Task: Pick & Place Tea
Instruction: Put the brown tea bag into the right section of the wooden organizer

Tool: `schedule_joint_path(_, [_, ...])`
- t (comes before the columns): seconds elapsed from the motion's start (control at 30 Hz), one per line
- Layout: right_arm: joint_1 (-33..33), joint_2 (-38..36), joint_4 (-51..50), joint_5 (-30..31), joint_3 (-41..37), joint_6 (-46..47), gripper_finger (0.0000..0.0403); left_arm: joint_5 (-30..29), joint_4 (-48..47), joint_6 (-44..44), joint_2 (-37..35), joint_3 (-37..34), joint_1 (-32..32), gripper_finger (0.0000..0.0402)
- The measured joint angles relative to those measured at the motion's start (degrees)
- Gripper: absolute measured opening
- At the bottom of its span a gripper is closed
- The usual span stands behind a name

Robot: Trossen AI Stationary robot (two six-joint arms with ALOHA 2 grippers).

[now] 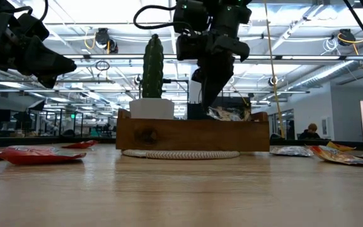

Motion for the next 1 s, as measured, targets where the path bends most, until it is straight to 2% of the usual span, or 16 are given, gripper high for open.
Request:
schedule_joint_path(0.37, [6.38, -6.22, -0.31, 12.27, -0.02, 9.09, 0.0, 0.0, 0.01, 0.0, -0.01, 0.02, 0.01, 0.0058])
schedule_joint_path(0.53, [11.53, -9.22, 0.61, 23.37, -1.3, 15.73, 0.0, 0.0, 0.01, 0.0, -0.01, 0.02, 0.01, 0.0058])
schedule_joint_path(0.67, [15.8, -11.68, 3.07, 32.6, -5.98, 22.24, 0.0, 0.0, 0.01, -0.01, 0.01, 0.02, 0.01, 0.0058])
schedule_joint_path(0.73, [18.07, -13.03, 5.51, 39.23, -9.61, 26.21, 0.0, 0.0, 0.01, 0.0, -0.01, 0.02, -0.01, 0.0058])
schedule_joint_path(0.87, [22.08, -16.11, 16.04, 50.41, -19.05, 31.75, 0.0, 0.0, 0.0, 0.0, 0.0, 0.02, 0.0, 0.0058])
schedule_joint_path(1.0, [25.13, -18.75, 28.84, 56.06, -28.29, 33.81, 0.0, 0.0, -0.01, -0.02, 0.01, 0.02, -0.01, 0.0058])
